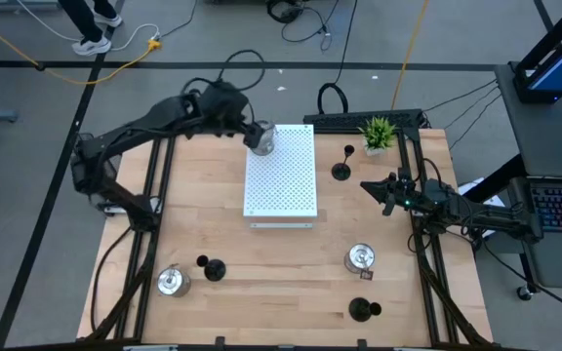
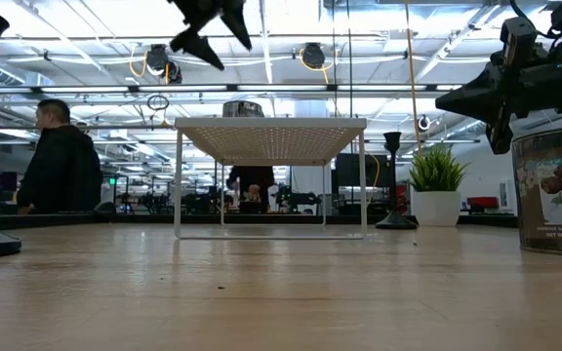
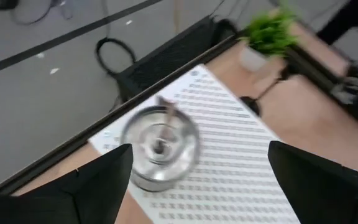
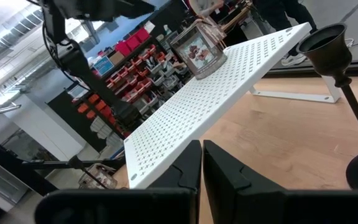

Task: Pick & Place candle stick holders
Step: Put the left silver scented candle on the shelf aligned with the other silver scented candle

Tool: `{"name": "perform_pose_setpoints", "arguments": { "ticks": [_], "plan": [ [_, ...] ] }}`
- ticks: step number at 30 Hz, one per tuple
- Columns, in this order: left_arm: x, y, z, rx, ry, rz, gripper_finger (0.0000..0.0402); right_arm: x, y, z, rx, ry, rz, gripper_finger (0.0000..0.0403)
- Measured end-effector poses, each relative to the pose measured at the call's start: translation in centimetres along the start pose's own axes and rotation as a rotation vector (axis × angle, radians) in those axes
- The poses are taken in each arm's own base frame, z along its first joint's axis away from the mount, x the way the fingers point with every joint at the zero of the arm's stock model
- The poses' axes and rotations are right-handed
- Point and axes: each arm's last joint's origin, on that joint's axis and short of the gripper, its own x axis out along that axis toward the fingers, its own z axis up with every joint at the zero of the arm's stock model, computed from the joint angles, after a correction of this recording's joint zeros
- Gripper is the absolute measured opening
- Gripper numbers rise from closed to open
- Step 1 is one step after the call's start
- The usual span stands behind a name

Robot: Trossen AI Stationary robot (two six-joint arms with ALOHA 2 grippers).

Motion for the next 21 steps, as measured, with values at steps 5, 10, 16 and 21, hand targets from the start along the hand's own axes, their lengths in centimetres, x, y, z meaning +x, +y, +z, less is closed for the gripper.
{"name": "perform_pose_setpoints", "arguments": {
  "ticks": [5,10,16,21],
  "plan": [
    [-2.4,-1.1,-0.5,0.020,-0.030,-0.058,0.0362,0.0,0.0,0.0,-0.001,0.000,-0.001,0.0009],
    [-3.9,-2.2,-1.1,0.083,-0.044,-0.108,0.0349,0.0,0.0,0.0,-0.002,-0.001,-0.001,0.0009],
    [-4.7,-3.3,-2.0,0.136,-0.017,-0.145,0.0323,0.0,0.0,0.0,-0.002,-0.001,-0.001,0.0009],
    [-4.8,-3.3,-3.1,0.158,0.067,-0.117,0.0292,0.0,0.0,0.0,-0.002,-0.001,-0.002,0.0009]
  ]
}}
